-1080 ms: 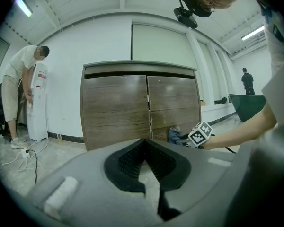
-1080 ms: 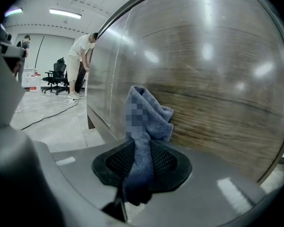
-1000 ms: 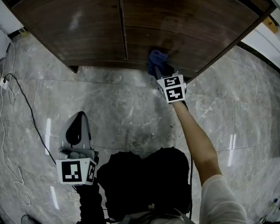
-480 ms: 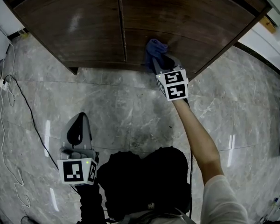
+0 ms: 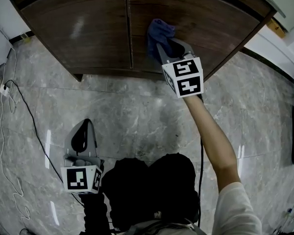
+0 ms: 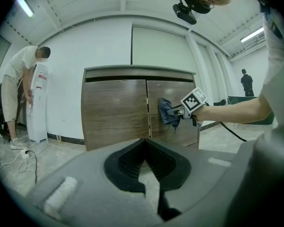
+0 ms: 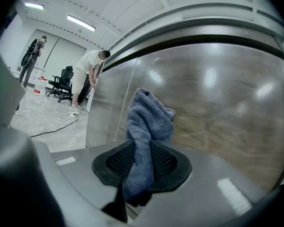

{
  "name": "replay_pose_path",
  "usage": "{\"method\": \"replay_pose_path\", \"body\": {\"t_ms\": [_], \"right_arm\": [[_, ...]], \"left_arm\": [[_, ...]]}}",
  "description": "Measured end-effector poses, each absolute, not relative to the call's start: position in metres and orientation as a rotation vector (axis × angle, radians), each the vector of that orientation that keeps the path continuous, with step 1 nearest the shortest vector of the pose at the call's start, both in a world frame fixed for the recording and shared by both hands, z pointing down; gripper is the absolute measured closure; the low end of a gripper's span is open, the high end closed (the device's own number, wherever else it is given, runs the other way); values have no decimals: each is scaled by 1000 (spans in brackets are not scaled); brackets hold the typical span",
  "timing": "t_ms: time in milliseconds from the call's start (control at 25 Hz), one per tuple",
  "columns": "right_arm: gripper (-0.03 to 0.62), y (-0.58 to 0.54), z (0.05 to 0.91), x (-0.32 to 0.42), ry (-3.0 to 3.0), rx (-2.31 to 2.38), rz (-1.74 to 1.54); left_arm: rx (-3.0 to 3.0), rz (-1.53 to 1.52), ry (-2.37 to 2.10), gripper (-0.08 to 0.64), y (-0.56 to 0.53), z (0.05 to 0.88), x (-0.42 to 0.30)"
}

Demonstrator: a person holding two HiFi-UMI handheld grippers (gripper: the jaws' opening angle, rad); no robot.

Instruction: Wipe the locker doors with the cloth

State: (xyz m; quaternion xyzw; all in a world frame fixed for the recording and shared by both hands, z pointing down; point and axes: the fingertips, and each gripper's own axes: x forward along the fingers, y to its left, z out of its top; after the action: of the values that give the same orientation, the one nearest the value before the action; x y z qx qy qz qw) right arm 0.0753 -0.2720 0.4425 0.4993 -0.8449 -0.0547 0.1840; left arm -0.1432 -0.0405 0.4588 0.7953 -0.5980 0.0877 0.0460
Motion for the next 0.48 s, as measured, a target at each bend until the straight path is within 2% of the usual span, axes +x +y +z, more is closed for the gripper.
{"method": "replay_pose_path", "body": {"t_ms": [480], "right_arm": [[500, -275, 377, 69, -2422, 1444, -234]], "left_arm": [[2432, 256, -1813, 558, -32, 458, -145]]}}
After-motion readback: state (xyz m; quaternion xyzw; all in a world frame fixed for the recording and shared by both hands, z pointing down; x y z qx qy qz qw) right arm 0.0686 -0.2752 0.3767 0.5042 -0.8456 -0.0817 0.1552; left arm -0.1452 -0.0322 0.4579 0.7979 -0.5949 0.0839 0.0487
